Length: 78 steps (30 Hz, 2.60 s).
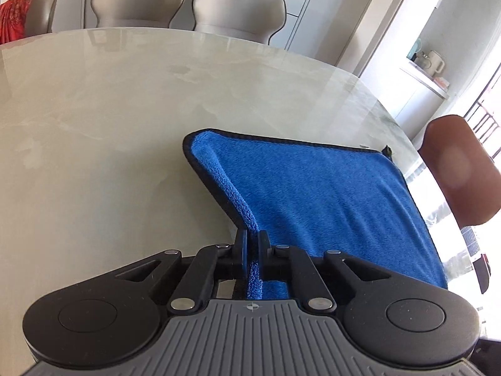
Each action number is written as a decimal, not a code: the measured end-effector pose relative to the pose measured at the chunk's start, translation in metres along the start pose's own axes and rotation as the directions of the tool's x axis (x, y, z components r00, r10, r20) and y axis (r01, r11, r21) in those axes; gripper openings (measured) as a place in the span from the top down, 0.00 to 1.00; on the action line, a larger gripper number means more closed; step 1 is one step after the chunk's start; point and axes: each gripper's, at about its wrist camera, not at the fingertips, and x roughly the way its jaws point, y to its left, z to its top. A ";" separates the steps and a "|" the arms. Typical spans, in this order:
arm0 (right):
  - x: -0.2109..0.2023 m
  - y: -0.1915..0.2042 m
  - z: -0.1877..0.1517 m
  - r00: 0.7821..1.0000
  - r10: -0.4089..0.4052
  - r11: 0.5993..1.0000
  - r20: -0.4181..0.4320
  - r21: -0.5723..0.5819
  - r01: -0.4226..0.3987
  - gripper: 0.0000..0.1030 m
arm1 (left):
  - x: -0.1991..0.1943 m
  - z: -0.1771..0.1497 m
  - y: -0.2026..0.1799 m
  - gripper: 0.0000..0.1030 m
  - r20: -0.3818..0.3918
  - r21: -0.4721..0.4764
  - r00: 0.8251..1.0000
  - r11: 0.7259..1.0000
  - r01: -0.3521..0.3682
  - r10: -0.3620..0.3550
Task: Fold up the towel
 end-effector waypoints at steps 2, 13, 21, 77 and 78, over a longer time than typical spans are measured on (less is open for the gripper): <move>0.014 0.010 0.008 1.000 0.010 1.000 0.005 0.016 -0.010 0.53 | -0.001 0.000 0.000 0.95 -0.001 0.001 1.000 1.000 0.005 -0.005; 0.073 0.057 0.023 0.997 -0.078 0.992 -0.028 -0.100 0.074 0.48 | 0.004 0.002 0.011 0.95 -0.016 -0.016 0.999 0.999 0.049 -0.049; 0.084 0.062 0.023 0.987 -0.163 0.980 0.002 -0.114 0.162 0.95 | 0.014 0.003 0.017 0.93 -0.015 -0.015 0.997 0.997 0.079 -0.079; -0.035 -0.060 -0.024 0.951 -0.265 0.900 0.158 0.394 0.185 0.95 | 0.115 0.082 -0.108 0.95 -0.019 0.102 0.979 0.974 0.202 -0.201; -0.039 -0.066 -0.029 0.948 -0.279 0.889 0.154 0.415 0.194 0.95 | 0.120 0.082 -0.119 0.95 -0.028 0.123 0.980 0.972 0.201 -0.199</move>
